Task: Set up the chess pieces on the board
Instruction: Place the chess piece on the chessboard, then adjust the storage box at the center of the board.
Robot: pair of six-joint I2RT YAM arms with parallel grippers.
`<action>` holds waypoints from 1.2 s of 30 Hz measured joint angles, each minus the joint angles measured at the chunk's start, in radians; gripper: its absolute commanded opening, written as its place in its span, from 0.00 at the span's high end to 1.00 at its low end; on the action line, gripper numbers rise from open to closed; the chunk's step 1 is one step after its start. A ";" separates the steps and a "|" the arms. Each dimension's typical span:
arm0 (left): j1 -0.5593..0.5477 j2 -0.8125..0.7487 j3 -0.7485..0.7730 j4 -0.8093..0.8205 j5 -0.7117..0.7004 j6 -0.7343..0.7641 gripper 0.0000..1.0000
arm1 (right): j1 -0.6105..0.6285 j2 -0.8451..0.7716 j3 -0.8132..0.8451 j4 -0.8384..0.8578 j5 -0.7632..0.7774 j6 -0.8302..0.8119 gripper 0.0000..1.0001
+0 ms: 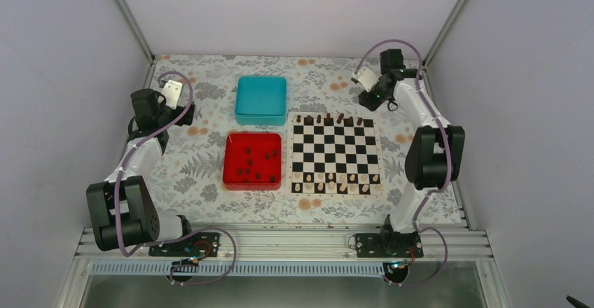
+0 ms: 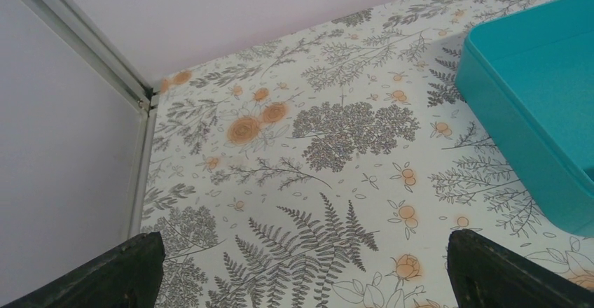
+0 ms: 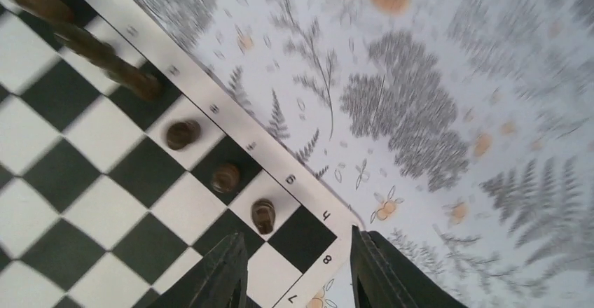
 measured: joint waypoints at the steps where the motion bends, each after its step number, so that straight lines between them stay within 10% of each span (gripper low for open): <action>1: 0.000 0.002 0.000 0.000 0.005 0.000 0.00 | 0.016 -0.028 0.010 -0.008 0.008 0.003 0.59; 8: 0.000 0.040 0.004 -0.020 0.035 0.004 0.00 | 0.338 -0.135 0.018 -0.074 0.039 0.031 0.62; 16: 0.000 0.056 0.020 -0.056 0.099 0.024 0.00 | 0.602 -0.025 0.056 -0.139 0.035 0.074 0.89; 19: 0.000 0.078 0.032 -0.061 0.119 0.040 0.20 | 0.648 0.034 0.082 -0.138 0.043 0.085 0.94; 25: -0.001 0.154 0.080 -0.162 0.190 0.147 0.96 | 0.695 0.122 0.116 -0.142 0.065 0.098 0.96; 36: -0.013 0.228 0.129 -0.340 0.231 0.354 0.98 | 0.719 0.208 0.121 -0.141 0.084 0.121 0.96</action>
